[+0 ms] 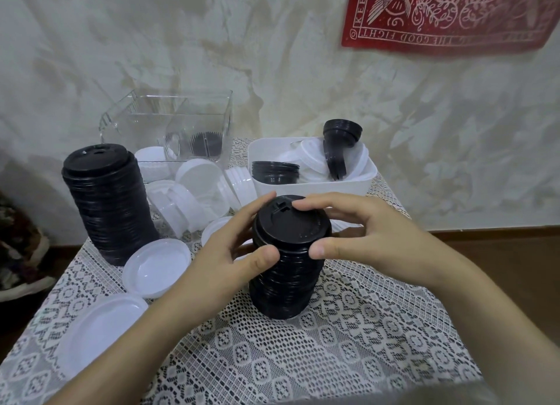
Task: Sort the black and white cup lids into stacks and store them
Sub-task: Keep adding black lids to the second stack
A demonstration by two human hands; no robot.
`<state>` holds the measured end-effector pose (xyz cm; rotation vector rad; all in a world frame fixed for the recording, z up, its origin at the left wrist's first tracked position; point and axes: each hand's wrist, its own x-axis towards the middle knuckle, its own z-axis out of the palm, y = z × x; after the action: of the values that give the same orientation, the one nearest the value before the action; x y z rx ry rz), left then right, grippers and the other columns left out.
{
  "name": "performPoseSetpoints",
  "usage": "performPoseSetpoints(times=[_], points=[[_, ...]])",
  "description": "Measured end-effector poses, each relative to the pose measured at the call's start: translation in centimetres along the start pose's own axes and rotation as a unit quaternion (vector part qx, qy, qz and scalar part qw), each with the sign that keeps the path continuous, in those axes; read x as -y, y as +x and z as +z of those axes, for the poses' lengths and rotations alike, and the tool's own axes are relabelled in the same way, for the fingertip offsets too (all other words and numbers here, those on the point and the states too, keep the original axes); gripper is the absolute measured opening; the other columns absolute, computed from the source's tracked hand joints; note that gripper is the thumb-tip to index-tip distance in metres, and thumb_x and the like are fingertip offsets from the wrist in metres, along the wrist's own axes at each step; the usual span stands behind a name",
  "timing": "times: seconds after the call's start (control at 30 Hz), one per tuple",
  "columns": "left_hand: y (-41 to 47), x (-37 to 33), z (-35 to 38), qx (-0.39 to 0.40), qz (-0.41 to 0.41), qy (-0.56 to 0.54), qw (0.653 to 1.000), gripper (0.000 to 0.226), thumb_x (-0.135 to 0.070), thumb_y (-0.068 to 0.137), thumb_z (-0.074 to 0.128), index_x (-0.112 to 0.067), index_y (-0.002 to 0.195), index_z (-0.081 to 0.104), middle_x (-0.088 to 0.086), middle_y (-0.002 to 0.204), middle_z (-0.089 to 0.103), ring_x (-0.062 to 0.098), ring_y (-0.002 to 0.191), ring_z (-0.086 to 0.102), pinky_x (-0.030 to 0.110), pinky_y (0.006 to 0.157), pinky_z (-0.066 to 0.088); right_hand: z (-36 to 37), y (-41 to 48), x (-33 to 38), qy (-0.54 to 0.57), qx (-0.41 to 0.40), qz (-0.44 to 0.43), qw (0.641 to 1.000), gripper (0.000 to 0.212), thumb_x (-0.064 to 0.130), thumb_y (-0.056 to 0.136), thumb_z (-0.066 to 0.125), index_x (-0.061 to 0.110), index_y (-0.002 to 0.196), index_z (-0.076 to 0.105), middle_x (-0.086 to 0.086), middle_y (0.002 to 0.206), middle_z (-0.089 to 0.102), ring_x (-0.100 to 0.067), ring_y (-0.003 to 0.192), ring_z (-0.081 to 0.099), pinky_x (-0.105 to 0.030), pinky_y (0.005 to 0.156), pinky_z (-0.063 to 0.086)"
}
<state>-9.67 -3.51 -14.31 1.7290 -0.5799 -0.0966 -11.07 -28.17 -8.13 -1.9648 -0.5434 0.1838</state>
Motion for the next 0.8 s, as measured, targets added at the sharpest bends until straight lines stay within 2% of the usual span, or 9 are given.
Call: performPoseSetpoints(times=[0.1,0.23,0.4,0.5,0.57,0.63,0.8], points=[[-0.1,-0.1,0.2,-0.015,0.003,0.014,1.000,0.092,-0.081,0.071,0.071,-0.044,0.150,0.043,-0.025,0.142,0.059,0.000,0.135,0.053,0.018,0.105,0.046,0.0,0.4,-0.5,0.020,-0.012,0.001,1.000,0.053,0.030,0.071,0.085,0.034,0.122,0.072,0.019,0.126,0.071,-0.001,0.126,0.060,-0.037,0.103,0.056],[0.0,-0.3,0.3,-0.028,0.003,0.028,0.999,0.080,-0.058,0.075,0.072,-0.050,0.148,0.043,-0.028,0.141,0.059,-0.001,0.134,0.054,0.028,0.106,0.044,0.0,0.7,-1.2,0.030,-0.004,0.002,1.000,0.053,0.030,0.071,0.087,0.033,0.121,0.072,0.014,0.130,0.070,-0.004,0.130,0.058,-0.043,0.101,0.057],[0.2,-0.4,0.3,-0.028,-0.008,0.023,0.999,0.075,-0.056,0.071,0.074,-0.048,0.142,0.049,-0.026,0.134,0.065,-0.002,0.129,0.058,0.023,0.100,0.045,-0.1,0.8,-1.5,0.029,-0.008,0.009,1.000,0.053,0.030,0.071,0.088,0.035,0.121,0.072,0.017,0.131,0.069,-0.003,0.130,0.057,-0.041,0.101,0.054],[0.4,-0.2,0.5,-0.035,-0.007,0.015,0.999,0.075,-0.053,0.071,0.075,-0.044,0.141,0.051,-0.023,0.133,0.066,0.001,0.129,0.059,0.031,0.104,0.046,0.1,1.0,-1.8,0.027,-0.017,0.006,0.999,0.052,0.027,0.073,0.090,0.037,0.121,0.072,0.017,0.131,0.069,-0.004,0.130,0.058,-0.041,0.102,0.053],[0.4,0.0,0.6,-0.039,-0.001,0.016,0.999,0.082,-0.062,0.069,0.080,-0.042,0.143,0.051,-0.020,0.134,0.066,0.004,0.129,0.060,0.036,0.106,0.046,0.2,1.0,-1.9,0.030,-0.021,0.004,0.999,0.050,0.025,0.073,0.089,0.039,0.118,0.073,0.016,0.129,0.070,-0.004,0.129,0.058,-0.040,0.101,0.054],[0.2,0.1,0.6,-0.042,0.003,0.022,0.999,0.090,-0.078,0.066,0.077,-0.043,0.144,0.050,-0.019,0.136,0.066,0.005,0.130,0.059,0.037,0.106,0.046,0.3,1.0,-1.9,0.030,-0.026,0.001,0.999,0.050,0.028,0.070,0.091,0.040,0.116,0.073,0.017,0.128,0.070,-0.003,0.128,0.059,-0.038,0.100,0.055],[0.0,-0.1,0.4,-0.027,-0.006,0.045,0.999,0.086,-0.088,0.064,0.069,-0.059,0.142,0.045,-0.026,0.139,0.061,0.000,0.132,0.056,0.033,0.108,0.044,0.4,0.8,-1.8,0.029,-0.032,-0.001,0.999,0.050,0.033,0.068,0.091,0.040,0.115,0.073,0.016,0.129,0.069,-0.003,0.128,0.059,-0.045,0.101,0.056]])
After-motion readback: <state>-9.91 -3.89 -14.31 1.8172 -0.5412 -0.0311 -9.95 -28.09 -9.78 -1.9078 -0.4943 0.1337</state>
